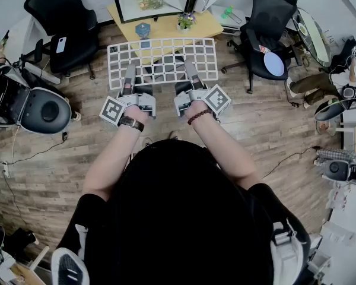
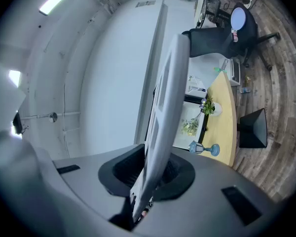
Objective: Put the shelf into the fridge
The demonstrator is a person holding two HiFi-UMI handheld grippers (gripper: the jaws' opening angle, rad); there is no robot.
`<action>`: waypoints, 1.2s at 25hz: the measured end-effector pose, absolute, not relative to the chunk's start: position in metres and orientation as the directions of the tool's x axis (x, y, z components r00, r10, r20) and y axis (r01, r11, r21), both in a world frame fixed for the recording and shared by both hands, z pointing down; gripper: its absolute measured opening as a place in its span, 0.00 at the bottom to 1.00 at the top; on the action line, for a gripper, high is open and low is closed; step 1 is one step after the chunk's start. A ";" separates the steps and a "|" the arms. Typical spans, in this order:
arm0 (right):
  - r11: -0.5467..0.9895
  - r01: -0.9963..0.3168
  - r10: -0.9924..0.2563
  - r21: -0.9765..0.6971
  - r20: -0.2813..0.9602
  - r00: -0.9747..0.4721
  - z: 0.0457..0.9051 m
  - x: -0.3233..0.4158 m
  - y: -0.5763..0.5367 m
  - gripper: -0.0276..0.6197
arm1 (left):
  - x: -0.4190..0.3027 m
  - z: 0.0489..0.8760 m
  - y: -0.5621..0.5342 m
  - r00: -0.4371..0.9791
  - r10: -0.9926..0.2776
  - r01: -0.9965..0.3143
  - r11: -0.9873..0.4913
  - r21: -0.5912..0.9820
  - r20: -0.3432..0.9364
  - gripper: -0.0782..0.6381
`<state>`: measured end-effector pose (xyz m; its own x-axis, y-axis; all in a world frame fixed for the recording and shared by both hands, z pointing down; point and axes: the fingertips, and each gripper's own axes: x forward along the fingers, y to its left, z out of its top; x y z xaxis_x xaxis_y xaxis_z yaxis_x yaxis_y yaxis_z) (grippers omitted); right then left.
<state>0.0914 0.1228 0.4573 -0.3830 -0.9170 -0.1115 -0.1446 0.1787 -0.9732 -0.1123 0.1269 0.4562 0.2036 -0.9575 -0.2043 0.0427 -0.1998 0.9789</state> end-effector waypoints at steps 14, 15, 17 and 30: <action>0.177 -0.131 -0.921 -0.975 -0.118 -0.371 0.454 0.088 0.120 0.11 | -0.117 0.453 0.122 0.222 -0.952 0.040 -0.208 0.977 -0.211 0.16; 0.177 -0.128 -0.922 -0.976 -0.119 -0.369 0.454 0.087 0.120 0.11 | -0.117 0.454 0.122 0.223 -0.952 0.040 -0.206 0.978 -0.210 0.16; 0.173 -0.128 -0.923 -0.977 -0.116 -0.366 0.456 0.087 0.121 0.10 | -0.118 0.455 0.122 0.224 -0.953 0.040 -0.202 0.979 -0.206 0.16; 0.178 -0.134 -0.929 -0.975 -0.122 -0.349 0.454 0.077 0.117 0.10 | -0.128 0.458 0.113 0.226 -0.951 0.065 -0.200 0.978 -0.210 0.16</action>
